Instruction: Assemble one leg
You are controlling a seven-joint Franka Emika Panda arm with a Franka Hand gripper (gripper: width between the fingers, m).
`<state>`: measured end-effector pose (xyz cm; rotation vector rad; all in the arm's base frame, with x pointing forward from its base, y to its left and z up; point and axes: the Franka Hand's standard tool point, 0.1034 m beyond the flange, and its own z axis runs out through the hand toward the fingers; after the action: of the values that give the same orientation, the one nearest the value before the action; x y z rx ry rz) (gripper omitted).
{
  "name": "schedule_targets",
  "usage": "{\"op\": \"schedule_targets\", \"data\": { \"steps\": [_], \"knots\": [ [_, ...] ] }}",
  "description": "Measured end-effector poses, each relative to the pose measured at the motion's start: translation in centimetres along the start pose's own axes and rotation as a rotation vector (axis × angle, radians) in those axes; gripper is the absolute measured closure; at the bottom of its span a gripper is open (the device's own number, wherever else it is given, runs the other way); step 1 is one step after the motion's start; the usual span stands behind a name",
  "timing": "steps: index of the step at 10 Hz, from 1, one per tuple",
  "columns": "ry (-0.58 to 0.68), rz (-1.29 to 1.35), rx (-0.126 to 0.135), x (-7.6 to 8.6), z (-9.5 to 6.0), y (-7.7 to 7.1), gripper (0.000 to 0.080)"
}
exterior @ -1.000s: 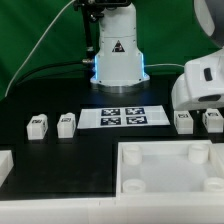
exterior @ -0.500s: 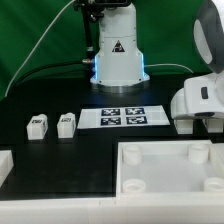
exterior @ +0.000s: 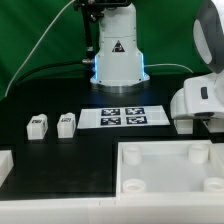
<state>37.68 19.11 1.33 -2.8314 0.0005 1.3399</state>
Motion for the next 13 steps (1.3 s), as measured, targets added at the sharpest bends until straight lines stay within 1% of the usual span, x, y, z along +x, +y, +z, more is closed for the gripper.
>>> {"op": "schedule_targets", "data": {
  "steps": [5,6,7,8,9,10,11,12,13],
  "knots": [
    [0.000,0.000,0.000,0.0,0.0,0.0,0.0509],
    [0.005,-0.008,-0.002,0.0,-0.4,0.2,0.0509],
    [0.022,-0.016,0.002,-0.2,-2.0,0.7,0.0508],
    [0.023,-0.025,0.004,-1.2,-4.3,1.4,0.0507],
    [0.069,-0.065,0.005,-1.8,-7.4,2.0,0.0507],
    [0.080,-0.101,0.011,-3.0,-10.0,3.1,0.0507],
    [0.156,-0.119,0.024,-3.2,-12.8,4.0,0.0507],
    [0.308,-0.130,0.030,-3.5,-16.0,4.9,0.0507],
    [0.491,-0.135,0.032,-4.2,-18.4,5.3,0.0507]
  ]
}}
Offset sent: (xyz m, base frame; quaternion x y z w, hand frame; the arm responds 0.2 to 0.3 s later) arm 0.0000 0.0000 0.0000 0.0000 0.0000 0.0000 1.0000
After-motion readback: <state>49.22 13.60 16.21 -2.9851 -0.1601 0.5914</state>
